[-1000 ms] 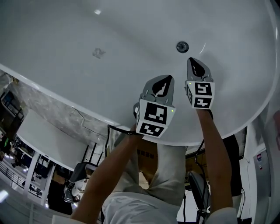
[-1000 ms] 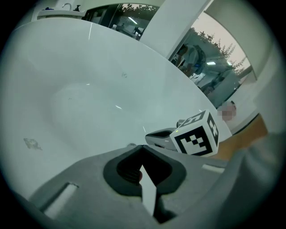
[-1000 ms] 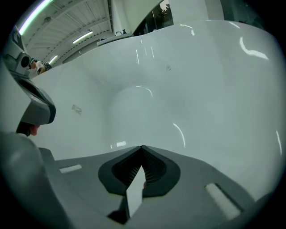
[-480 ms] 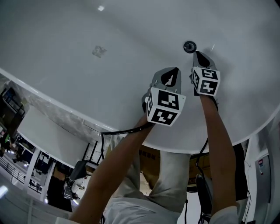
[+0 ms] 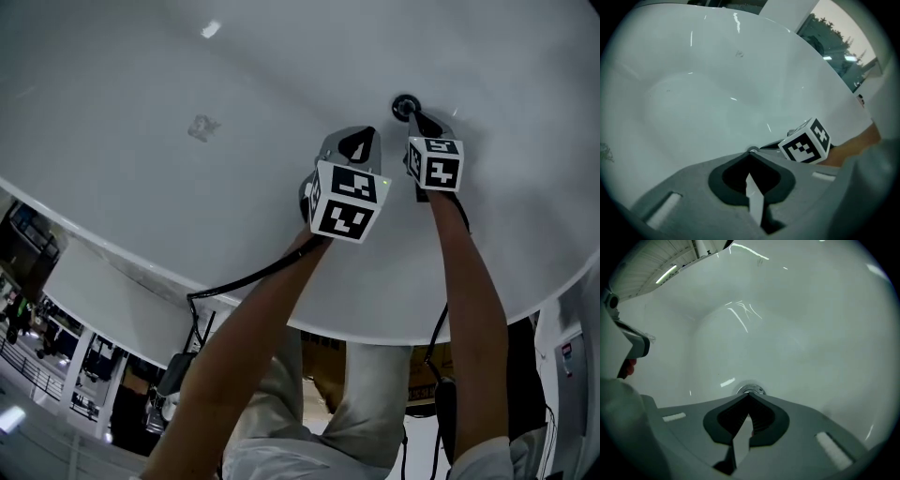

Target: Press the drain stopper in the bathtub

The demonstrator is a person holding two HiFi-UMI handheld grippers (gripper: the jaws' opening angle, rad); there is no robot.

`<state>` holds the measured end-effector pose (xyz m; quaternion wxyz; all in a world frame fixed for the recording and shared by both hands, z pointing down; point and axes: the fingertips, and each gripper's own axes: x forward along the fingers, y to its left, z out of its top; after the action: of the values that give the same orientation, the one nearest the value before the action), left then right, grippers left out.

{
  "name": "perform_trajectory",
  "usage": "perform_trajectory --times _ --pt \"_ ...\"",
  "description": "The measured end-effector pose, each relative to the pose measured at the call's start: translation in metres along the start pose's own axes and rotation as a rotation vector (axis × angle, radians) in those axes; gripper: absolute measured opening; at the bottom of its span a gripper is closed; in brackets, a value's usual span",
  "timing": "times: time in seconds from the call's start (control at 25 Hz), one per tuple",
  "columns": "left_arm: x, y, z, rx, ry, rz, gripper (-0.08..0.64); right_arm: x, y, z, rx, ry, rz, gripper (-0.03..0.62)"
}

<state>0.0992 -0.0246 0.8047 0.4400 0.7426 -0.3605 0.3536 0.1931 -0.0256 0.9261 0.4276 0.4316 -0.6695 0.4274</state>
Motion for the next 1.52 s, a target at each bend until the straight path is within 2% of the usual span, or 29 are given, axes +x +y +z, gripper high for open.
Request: perform_trajectory --times 0.2,0.44,0.72,1.08,1.24,1.4,1.52 --pt "0.01 0.003 -0.009 -0.035 0.047 -0.021 -0.002 0.013 -0.006 -0.015 0.0 0.051 0.016 -0.002" --pt "0.022 0.006 -0.018 0.024 0.063 -0.022 -0.003 0.026 0.006 -0.015 -0.037 0.049 0.036 -0.003" --pt "0.023 0.005 -0.022 0.03 0.071 -0.042 -0.002 0.04 0.003 -0.016 0.028 0.083 -0.016 0.002" --pt "0.026 0.005 -0.025 0.036 0.077 -0.037 -0.002 0.043 -0.002 -0.017 0.052 0.101 -0.082 0.003" --pt "0.019 0.0 -0.021 0.064 0.09 -0.029 -0.002 0.027 -0.001 -0.013 0.043 0.122 -0.049 0.003" --pt "0.014 0.011 -0.017 0.057 0.096 -0.004 -0.002 0.014 0.008 -0.01 0.123 0.11 -0.014 0.002" --pt "0.009 0.006 -0.009 0.075 0.089 -0.007 -0.002 0.0 0.007 0.001 0.134 0.073 -0.01 0.002"
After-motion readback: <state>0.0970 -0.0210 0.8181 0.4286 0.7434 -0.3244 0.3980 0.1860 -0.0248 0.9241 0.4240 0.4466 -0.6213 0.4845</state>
